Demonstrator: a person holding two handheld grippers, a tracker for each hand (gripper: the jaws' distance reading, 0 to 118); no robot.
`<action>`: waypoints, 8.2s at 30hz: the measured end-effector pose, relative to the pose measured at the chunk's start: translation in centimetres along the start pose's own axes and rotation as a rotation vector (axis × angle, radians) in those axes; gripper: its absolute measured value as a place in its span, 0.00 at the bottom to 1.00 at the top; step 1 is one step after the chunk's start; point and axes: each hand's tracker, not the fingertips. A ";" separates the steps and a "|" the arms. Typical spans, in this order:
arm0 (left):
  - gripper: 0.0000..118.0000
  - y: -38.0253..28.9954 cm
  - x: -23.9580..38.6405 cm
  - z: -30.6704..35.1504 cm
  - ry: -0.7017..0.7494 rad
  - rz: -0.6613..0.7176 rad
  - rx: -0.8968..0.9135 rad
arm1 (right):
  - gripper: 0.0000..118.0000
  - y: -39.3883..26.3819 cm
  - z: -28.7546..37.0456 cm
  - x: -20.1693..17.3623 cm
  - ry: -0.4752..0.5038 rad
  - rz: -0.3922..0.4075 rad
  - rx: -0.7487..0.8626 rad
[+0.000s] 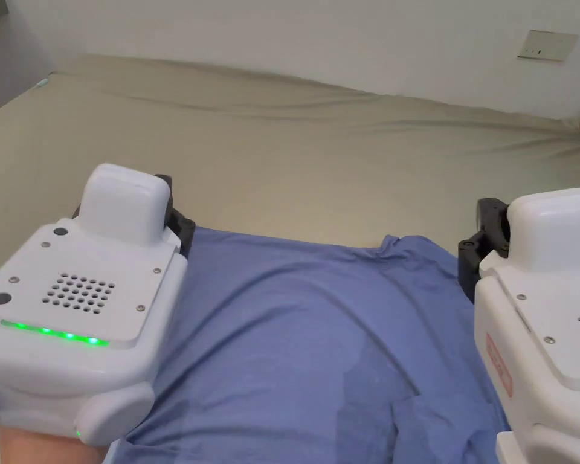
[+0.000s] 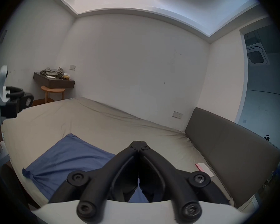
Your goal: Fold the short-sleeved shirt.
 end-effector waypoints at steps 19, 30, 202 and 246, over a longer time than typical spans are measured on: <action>0.80 -25.6 -6.5 -2.3 -0.029 0.174 -0.948 | 0.02 -8.4 -1.3 3.4 -0.033 -0.055 -0.304; 0.05 -21.9 -4.7 -1.8 -0.102 0.105 -0.811 | 0.03 -10.1 -1.3 4.7 -0.056 -0.084 -0.397; 0.06 -14.8 -3.7 -10.0 -0.065 0.059 -0.772 | 0.10 -20.1 -10.9 11.4 0.162 -0.295 -0.908; 0.28 4.3 0.0 -2.5 0.044 0.003 0.105 | 0.23 1.2 -3.8 2.4 0.005 -0.021 0.022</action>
